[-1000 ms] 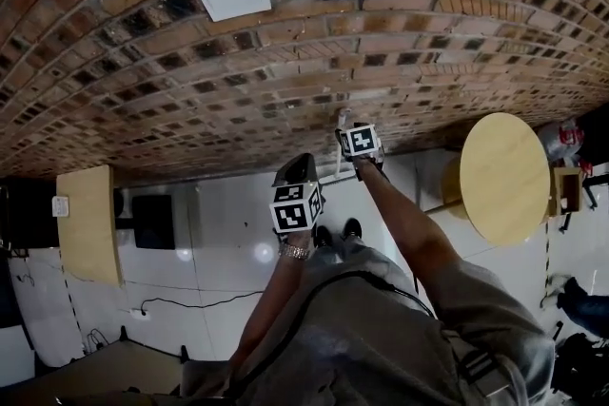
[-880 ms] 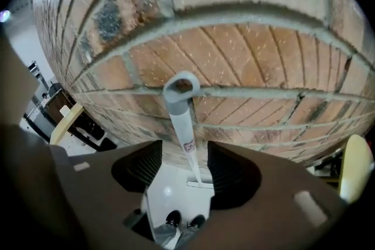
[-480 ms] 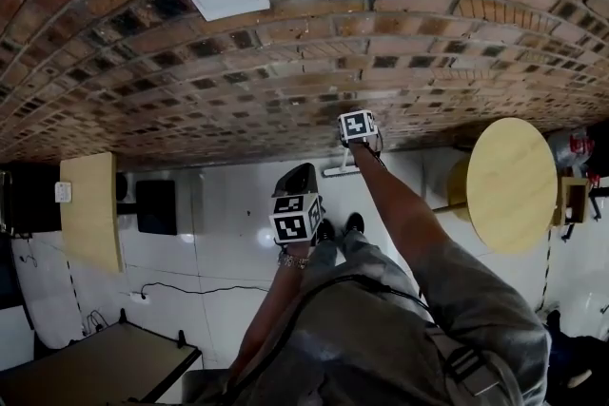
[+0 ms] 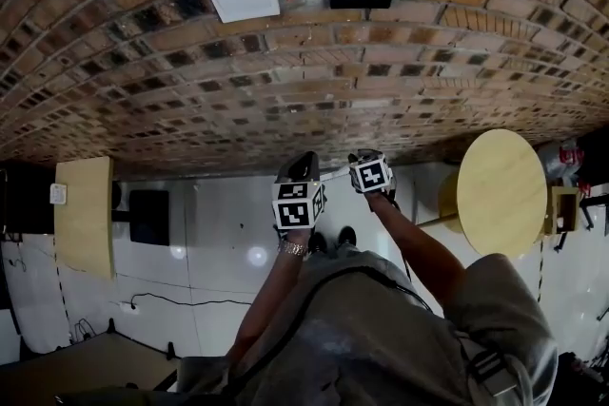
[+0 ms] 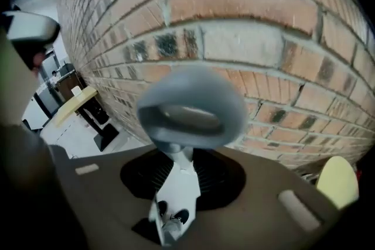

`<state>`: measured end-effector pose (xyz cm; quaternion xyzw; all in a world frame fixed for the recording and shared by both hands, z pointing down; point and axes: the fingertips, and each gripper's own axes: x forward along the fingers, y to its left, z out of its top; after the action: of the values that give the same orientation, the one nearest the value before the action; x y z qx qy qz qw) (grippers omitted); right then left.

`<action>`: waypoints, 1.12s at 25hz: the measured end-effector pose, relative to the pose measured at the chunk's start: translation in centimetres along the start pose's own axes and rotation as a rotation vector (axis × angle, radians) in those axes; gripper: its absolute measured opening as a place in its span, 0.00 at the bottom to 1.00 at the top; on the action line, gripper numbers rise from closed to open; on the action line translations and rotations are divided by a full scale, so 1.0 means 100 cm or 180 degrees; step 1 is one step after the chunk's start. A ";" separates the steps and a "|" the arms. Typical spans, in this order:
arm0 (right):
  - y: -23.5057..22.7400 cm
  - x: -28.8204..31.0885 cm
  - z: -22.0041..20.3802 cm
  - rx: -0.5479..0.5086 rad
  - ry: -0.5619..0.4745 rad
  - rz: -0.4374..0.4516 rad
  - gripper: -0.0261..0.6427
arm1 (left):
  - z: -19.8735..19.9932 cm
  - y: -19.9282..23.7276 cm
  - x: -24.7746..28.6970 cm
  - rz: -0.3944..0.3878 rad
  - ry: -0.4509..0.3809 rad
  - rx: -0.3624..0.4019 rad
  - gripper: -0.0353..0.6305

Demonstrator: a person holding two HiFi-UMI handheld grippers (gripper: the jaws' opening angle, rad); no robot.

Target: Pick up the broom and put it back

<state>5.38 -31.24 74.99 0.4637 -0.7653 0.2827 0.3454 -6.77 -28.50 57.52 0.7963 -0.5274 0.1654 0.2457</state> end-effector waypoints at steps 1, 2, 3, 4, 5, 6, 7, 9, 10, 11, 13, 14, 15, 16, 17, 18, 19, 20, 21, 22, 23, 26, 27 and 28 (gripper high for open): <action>0.003 -0.018 0.009 -0.0029 -0.0103 -0.0013 0.19 | 0.002 -0.003 0.002 -0.0015 -0.0013 0.0031 0.06; 0.006 -0.035 0.020 -0.0049 -0.0224 -0.0021 0.19 | 0.004 -0.005 0.005 -0.0028 -0.0023 0.0054 0.06; 0.010 -0.051 0.033 -0.0057 -0.0343 -0.0022 0.19 | 0.006 -0.006 0.007 -0.0040 -0.0032 0.0067 0.06; 0.012 -0.064 0.044 -0.0046 -0.0431 -0.0017 0.19 | 0.008 -0.007 0.009 -0.0050 -0.0045 0.0070 0.06; 0.014 -0.075 0.052 -0.0019 -0.0484 -0.0006 0.19 | 0.010 -0.009 0.011 -0.0060 -0.0059 0.0067 0.06; 0.014 -0.085 0.058 0.0013 -0.0518 0.0010 0.19 | 0.011 -0.010 0.013 -0.0070 -0.0071 0.0067 0.06; 0.014 -0.093 0.064 0.0042 -0.0546 0.0025 0.19 | 0.013 -0.013 0.016 -0.0077 -0.0081 0.0076 0.06; 0.014 -0.105 0.073 0.0090 -0.0596 0.0051 0.19 | 0.017 -0.016 0.021 -0.0084 -0.0097 0.0121 0.06; 0.014 -0.109 0.077 0.0114 -0.0621 0.0063 0.19 | 0.019 -0.017 0.023 -0.0083 -0.0103 0.0145 0.06; 0.014 -0.112 0.081 0.0137 -0.0646 0.0076 0.19 | 0.020 -0.018 0.024 -0.0083 -0.0110 0.0165 0.06; 0.016 -0.118 0.087 0.0168 -0.0690 0.0104 0.19 | 0.022 -0.019 0.026 -0.0086 -0.0124 0.0201 0.06; 0.016 -0.120 0.089 0.0173 -0.0703 0.0119 0.19 | 0.022 -0.020 0.027 -0.0083 -0.0119 0.0227 0.06; 0.018 -0.122 0.090 0.0172 -0.0706 0.0134 0.19 | 0.022 -0.021 0.029 -0.0076 -0.0099 0.0265 0.06; 0.019 -0.123 0.090 0.0167 -0.0703 0.0150 0.19 | 0.021 -0.022 0.030 -0.0067 -0.0072 0.0311 0.06; 0.020 -0.124 0.090 0.0158 -0.0696 0.0164 0.19 | 0.020 -0.023 0.030 -0.0061 -0.0049 0.0348 0.06; 0.022 -0.124 0.090 0.0144 -0.0689 0.0177 0.19 | 0.020 -0.024 0.031 -0.0065 -0.0036 0.0356 0.06; 0.023 -0.124 0.090 0.0128 -0.0681 0.0188 0.19 | 0.021 -0.025 0.032 -0.0083 -0.0032 0.0327 0.06; 0.025 -0.123 0.089 0.0110 -0.0672 0.0196 0.19 | 0.022 -0.026 0.031 -0.0107 -0.0035 0.0272 0.06; 0.026 -0.122 0.089 0.0092 -0.0659 0.0200 0.19 | 0.023 -0.026 0.031 -0.0126 -0.0043 0.0217 0.06; 0.027 -0.122 0.087 0.0074 -0.0641 0.0200 0.19 | 0.025 -0.027 0.030 -0.0135 -0.0056 0.0186 0.06; 0.029 -0.121 0.086 0.0054 -0.0621 0.0199 0.19 | 0.026 -0.027 0.030 -0.0136 -0.0065 0.0182 0.06; 0.034 -0.118 0.080 -0.0013 -0.0569 0.0204 0.19 | 0.025 -0.028 0.030 -0.0135 -0.0061 0.0211 0.06; 0.035 -0.117 0.080 -0.0036 -0.0559 0.0205 0.19 | 0.025 -0.028 0.030 -0.0139 -0.0057 0.0210 0.06; 0.036 -0.117 0.079 -0.0057 -0.0550 0.0206 0.19 | 0.025 -0.028 0.030 -0.0147 -0.0051 0.0207 0.06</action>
<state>3.91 -29.71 60.56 0.4583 -0.8094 0.2458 0.2729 -3.03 -31.27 56.40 0.8171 -0.5052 0.1704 0.2193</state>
